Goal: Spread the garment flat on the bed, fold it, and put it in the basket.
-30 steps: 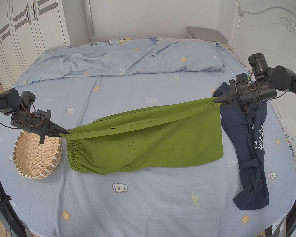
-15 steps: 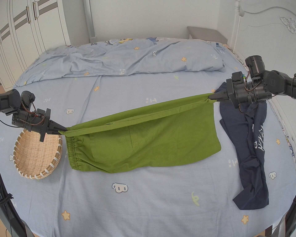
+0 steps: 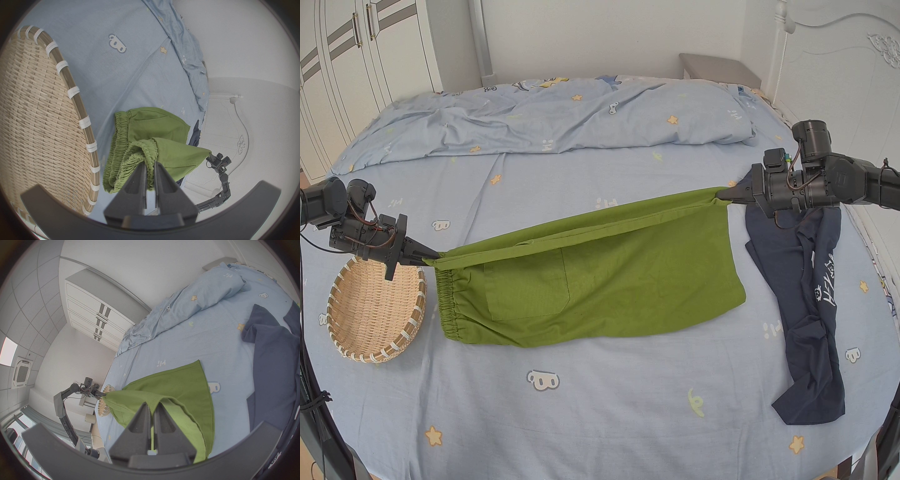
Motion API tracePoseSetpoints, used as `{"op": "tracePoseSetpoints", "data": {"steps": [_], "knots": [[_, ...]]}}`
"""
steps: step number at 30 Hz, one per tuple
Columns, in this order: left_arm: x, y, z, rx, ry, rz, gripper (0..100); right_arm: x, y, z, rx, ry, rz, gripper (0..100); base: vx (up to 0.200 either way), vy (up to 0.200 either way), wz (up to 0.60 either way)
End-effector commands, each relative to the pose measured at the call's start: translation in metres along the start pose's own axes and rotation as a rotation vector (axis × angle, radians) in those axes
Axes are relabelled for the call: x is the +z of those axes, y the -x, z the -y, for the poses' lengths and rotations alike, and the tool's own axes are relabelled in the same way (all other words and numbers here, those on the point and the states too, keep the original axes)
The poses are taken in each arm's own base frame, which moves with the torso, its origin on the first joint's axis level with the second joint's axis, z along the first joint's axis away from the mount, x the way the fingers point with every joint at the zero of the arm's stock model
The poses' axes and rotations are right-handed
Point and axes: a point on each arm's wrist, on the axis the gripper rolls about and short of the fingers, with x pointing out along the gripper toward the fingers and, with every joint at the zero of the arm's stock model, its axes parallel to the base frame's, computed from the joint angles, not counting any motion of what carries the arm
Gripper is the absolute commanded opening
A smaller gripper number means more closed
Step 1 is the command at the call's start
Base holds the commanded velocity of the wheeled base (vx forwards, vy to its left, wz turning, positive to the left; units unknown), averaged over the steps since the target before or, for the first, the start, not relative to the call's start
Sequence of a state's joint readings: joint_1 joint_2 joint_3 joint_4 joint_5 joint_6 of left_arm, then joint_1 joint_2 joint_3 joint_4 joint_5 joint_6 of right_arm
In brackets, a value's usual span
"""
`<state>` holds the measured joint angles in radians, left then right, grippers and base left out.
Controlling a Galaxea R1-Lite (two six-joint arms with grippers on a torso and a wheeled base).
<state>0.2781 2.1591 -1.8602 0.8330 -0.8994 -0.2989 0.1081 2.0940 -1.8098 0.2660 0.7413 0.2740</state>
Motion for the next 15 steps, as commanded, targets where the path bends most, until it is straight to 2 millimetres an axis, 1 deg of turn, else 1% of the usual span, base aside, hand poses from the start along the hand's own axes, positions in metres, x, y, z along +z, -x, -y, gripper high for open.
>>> {"op": "tracePoseSetpoints", "data": {"steps": [1, 2, 4, 6, 12, 13, 15], "knots": [[0.002, -0.003, -0.005, 0.002, 0.008, -0.005, 0, -0.003, -0.009, 0.010, -0.004, -0.009, -0.010, 0, 0.000, 0.000, 0.00], [0.002, -0.003, -0.005, 0.002, 0.008, -0.005, 0, -0.003, -0.009, 0.010, -0.004, -0.009, -0.010, 0, 0.000, 0.000, 0.00], [0.003, -0.006, -0.006, 0.002, 0.009, -0.009, 0, -0.005, -0.017, 0.017, -0.003, -0.009, -0.013, 0, 0.000, 0.000, 0.00], [0.004, -0.008, -0.008, 0.003, 0.012, -0.012, 0, -0.006, -0.018, 0.018, 0.001, -0.008, -0.015, 0, 0.000, 0.000, 0.00], [0.006, -0.009, -0.006, 0.002, 0.000, -0.008, 0, -0.005, -0.018, 0.019, 0.004, -0.005, -0.010, 0, 0.000, 0.000, 0.00], [0.008, -0.011, -0.007, 0.002, 0.001, -0.009, 0, -0.005, -0.019, 0.019, 0.006, -0.004, -0.009, 100, 0.000, 0.000, 0.00], [0.010, -0.014, -0.008, 0.001, -0.002, -0.013, 0, -0.005, -0.019, 0.018, 0.007, -0.002, -0.009, 100, 0.000, 0.000, 0.00]]}}
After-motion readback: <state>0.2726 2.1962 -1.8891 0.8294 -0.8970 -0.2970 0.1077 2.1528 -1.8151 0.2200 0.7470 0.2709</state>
